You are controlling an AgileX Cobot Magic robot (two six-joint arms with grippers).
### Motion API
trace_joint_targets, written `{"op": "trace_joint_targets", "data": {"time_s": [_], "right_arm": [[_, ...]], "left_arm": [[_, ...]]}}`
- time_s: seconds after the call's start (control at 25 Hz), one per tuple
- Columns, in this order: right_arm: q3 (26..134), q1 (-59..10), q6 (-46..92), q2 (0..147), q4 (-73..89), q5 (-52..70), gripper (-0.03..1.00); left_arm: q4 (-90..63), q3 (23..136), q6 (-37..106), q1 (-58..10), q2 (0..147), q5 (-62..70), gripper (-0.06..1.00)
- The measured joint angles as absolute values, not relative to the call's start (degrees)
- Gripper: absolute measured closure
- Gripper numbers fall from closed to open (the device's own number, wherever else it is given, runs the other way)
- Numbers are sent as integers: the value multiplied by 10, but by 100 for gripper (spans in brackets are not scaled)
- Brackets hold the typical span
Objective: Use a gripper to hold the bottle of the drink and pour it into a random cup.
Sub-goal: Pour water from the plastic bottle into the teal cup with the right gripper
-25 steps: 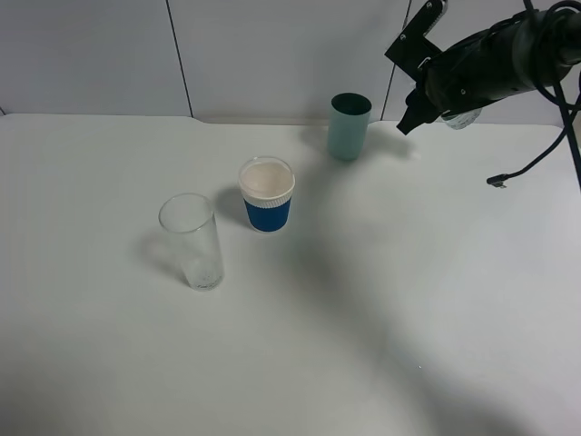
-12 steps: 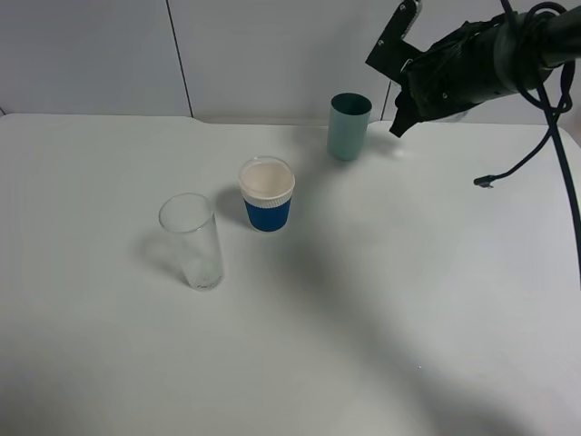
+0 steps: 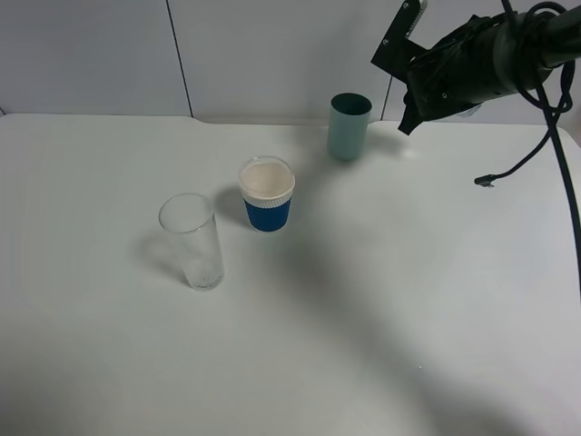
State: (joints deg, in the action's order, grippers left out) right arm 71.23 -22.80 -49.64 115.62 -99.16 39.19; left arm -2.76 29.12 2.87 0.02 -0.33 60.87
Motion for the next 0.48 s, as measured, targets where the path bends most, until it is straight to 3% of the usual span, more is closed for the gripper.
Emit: {"op": "trace_joint_targets", "data": {"time_s": [0.48], "right_arm": [[712, -228, -442, 1157, -991, 419, 44]], "left_arm": [[-28, 291, 29, 0, -3, 609, -5]]}}
